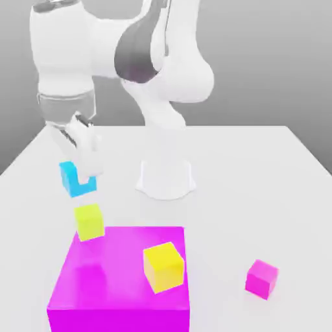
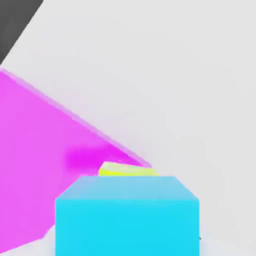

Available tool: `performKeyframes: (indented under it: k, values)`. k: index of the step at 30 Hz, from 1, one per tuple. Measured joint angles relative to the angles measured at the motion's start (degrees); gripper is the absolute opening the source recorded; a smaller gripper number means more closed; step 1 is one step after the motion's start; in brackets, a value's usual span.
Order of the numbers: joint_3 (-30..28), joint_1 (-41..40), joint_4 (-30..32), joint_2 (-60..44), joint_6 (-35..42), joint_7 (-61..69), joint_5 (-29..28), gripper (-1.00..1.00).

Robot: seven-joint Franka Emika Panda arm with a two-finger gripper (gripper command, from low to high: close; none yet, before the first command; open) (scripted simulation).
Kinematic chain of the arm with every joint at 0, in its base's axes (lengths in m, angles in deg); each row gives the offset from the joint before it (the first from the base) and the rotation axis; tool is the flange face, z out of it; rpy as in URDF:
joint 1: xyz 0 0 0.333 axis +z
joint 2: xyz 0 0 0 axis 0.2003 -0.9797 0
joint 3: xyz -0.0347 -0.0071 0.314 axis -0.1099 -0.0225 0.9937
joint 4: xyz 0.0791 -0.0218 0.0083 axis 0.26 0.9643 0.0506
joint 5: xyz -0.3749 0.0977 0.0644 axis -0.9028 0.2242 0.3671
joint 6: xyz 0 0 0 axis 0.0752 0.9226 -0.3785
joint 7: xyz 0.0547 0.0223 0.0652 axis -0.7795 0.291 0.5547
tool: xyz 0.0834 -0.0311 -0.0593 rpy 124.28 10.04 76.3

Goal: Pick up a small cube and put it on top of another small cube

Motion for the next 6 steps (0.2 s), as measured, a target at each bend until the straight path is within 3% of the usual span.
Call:
performKeyframes:
  k: [2, 3, 6]
  values:
    - [-0.1, 0.1, 1.3, -3.3, -4.6, 0.3, 0.1, -1.0]
    - [0.0, 0.1, 1.8, -4.8, -6.7, 0.4, 0.2, 1.0]
    - [0.0, 0.1, 1.8, -4.8, -6.7, 0.4, 0.2, 1.0]
